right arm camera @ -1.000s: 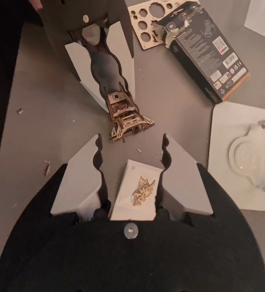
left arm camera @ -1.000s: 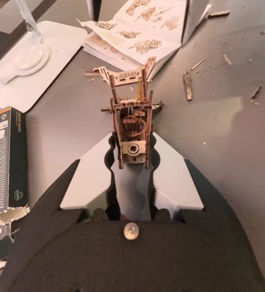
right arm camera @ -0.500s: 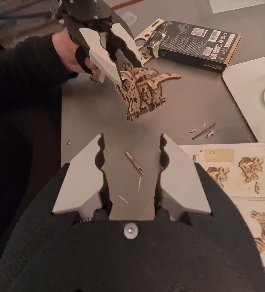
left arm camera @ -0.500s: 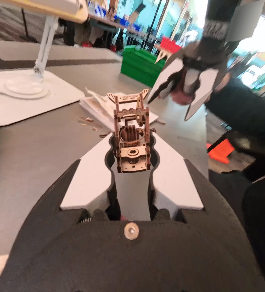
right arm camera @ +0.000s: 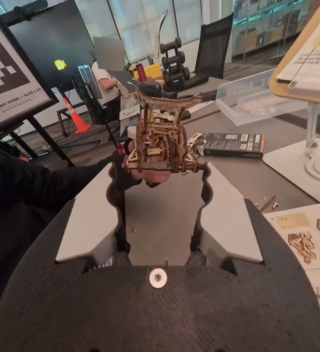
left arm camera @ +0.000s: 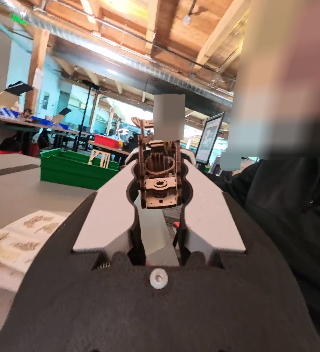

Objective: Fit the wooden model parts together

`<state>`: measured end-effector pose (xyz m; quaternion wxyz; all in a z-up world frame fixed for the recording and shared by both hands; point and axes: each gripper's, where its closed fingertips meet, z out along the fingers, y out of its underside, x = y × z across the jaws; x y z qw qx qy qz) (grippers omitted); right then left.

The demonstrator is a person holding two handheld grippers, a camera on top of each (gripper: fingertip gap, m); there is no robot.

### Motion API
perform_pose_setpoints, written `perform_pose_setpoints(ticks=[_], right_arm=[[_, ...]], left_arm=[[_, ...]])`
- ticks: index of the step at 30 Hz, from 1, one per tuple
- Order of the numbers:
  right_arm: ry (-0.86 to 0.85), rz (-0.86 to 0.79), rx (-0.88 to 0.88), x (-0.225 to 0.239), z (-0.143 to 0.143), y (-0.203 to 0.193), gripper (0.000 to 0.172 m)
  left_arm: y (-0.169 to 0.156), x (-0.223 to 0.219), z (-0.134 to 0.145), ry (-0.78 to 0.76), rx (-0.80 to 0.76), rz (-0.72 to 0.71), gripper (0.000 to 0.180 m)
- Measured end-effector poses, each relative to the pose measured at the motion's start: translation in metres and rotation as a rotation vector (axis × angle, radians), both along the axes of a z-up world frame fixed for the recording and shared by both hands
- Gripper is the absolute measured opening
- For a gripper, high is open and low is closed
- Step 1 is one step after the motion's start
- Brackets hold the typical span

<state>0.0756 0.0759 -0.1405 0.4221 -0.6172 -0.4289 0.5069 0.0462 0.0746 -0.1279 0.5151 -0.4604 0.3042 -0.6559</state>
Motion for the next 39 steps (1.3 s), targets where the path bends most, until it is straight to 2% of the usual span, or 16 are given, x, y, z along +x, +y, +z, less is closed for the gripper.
perform_pose_setpoints(ticks=[2, 5, 8, 12, 19, 20, 21, 22, 24, 26, 29, 33, 39], right_arm=[[0.015, -0.035, 0.025, 0.008, 0.008, -0.004, 0.081], [0.014, -0.112, 0.088, 0.016, 0.015, -0.008, 0.085], [0.016, -0.168, 0.150, 0.022, 0.026, -0.014, 0.100], [0.039, -0.169, 0.188, 0.017, 0.043, -0.036, 0.096], [0.003, -0.321, 0.361, 0.020, 0.063, -0.053, 0.094], [0.005, -0.344, 0.428, 0.022, 0.067, -0.058, 0.065], [0.006, -0.380, 0.486, 0.023, 0.070, -0.061, 0.058], [-0.007, -0.406, 0.529, 0.024, 0.071, -0.063, 0.055], [-0.040, -0.437, 0.559, 0.023, 0.068, -0.064, 0.067], [-0.031, -0.430, 0.566, 0.024, 0.068, -0.066, 0.064], [0.001, -0.439, 0.575, 0.028, 0.076, -0.069, 0.076], [0.015, -0.415, 0.576, 0.025, 0.079, -0.074, 0.079], [0.015, -0.342, 0.567, 0.014, 0.081, -0.088, 0.068]], left_arm=[[-0.007, 0.007, 0.005, -0.013, 0.051, -0.009, 0.040], [-0.013, 0.011, 0.014, -0.046, 0.094, -0.024, 0.040], [-0.024, 0.015, 0.024, -0.097, 0.130, -0.074, 0.040], [-0.041, 0.020, 0.037, -0.175, 0.166, -0.187, 0.040], [-0.046, 0.026, 0.044, -0.246, 0.167, -0.293, 0.040], [-0.044, 0.028, 0.045, -0.248, 0.163, -0.289, 0.039], [-0.044, 0.029, 0.045, -0.249, 0.164, -0.304, 0.039], [-0.047, 0.030, 0.046, -0.255, 0.174, -0.325, 0.039], [-0.050, 0.031, 0.049, -0.262, 0.195, -0.331, 0.040], [-0.051, 0.028, 0.052, -0.283, 0.210, -0.352, 0.040], [-0.054, 0.022, 0.058, -0.317, 0.228, -0.376, 0.040], [-0.062, 0.021, 0.062, -0.314, 0.270, -0.432, 0.040], [-0.071, 0.022, 0.065, -0.294, 0.309, -0.492, 0.039]])
